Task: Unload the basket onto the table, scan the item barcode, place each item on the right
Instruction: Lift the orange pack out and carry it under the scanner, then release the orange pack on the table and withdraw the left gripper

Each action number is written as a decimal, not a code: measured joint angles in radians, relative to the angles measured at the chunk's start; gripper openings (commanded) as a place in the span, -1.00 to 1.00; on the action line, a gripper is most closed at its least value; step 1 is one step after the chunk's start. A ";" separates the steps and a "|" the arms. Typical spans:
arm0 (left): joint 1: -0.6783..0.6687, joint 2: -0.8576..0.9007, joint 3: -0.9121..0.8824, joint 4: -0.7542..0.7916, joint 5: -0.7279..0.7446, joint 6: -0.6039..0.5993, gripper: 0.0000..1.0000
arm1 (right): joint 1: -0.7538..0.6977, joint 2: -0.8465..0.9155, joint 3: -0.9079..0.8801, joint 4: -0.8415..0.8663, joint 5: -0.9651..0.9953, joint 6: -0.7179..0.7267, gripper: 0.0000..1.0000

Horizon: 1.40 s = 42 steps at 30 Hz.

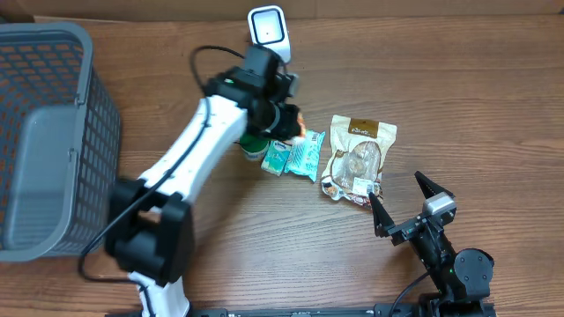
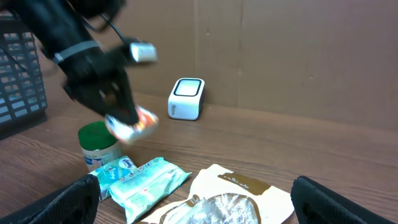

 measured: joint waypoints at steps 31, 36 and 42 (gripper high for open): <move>0.209 -0.186 0.510 -0.510 -0.045 0.064 0.99 | 0.000 0.000 0.000 0.001 0.000 0.000 1.00; 0.404 -0.351 0.568 -0.585 -0.165 0.072 1.00 | 0.000 0.000 0.000 0.000 0.000 0.001 1.00; 0.657 -0.451 0.572 -0.632 -0.300 0.073 0.99 | 0.000 0.000 0.000 0.000 0.000 0.000 1.00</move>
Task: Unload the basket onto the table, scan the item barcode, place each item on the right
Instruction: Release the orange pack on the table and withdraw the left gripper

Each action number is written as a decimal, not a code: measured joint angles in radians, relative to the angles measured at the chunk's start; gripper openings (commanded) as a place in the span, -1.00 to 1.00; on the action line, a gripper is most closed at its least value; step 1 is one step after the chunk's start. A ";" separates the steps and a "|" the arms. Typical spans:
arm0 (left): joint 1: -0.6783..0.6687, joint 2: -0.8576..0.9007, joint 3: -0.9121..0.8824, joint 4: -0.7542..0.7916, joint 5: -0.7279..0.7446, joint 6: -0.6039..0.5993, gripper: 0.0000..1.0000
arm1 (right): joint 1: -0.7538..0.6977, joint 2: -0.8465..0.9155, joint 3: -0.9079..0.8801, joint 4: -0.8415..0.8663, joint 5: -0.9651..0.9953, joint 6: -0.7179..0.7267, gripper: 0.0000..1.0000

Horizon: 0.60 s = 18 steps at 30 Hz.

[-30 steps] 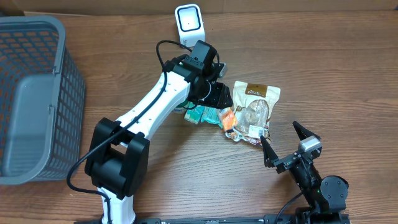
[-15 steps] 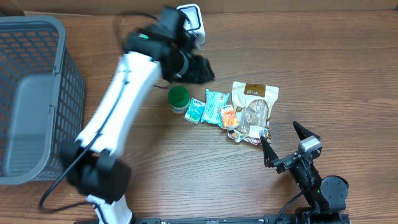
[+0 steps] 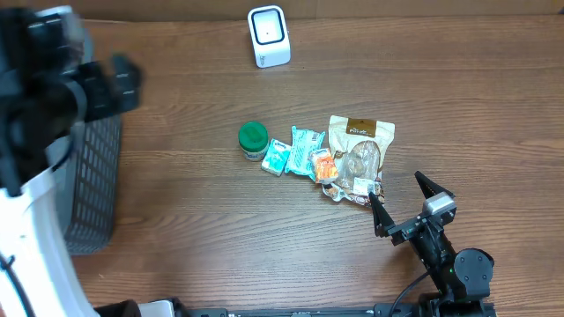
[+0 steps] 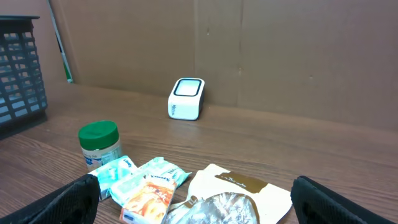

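The white barcode scanner (image 3: 269, 35) (image 4: 186, 98) stands at the back of the table. An orange snack packet (image 3: 322, 165) (image 4: 147, 198) lies flat between the teal tissue packs (image 3: 304, 151) (image 4: 155, 177) and a tan pouch (image 3: 357, 158) (image 4: 242, 199). My left gripper (image 3: 122, 81) is a dark blur at the far left over the basket, far from the items; its jaws cannot be made out. Near the front right, my right gripper (image 3: 394, 187) (image 4: 199, 198) stands wide open and empty, just in front of the pouch.
A green-lidded jar (image 3: 253, 139) (image 4: 99, 142) stands left of the tissue packs. A grey mesh basket (image 3: 92, 194) (image 4: 18, 68) sits at the left edge, partly covered by my white left arm (image 3: 35, 220). A cardboard wall (image 4: 280, 50) backs the table.
My left gripper was beside the scanner, shut on the orange packet. The packet now lies on the table by the tissue packs, and the left arm is at the far left. The right arm has not moved.
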 measured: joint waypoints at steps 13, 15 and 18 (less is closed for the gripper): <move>0.157 0.000 0.000 -0.034 -0.081 0.003 1.00 | 0.000 0.000 0.000 0.000 0.000 0.000 1.00; 0.157 0.000 0.000 -0.032 -0.083 0.003 0.99 | 0.000 0.000 0.000 0.000 0.000 0.000 0.99; 0.157 0.000 0.000 -0.032 -0.084 0.003 0.99 | 0.000 0.000 0.000 0.000 0.000 0.000 1.00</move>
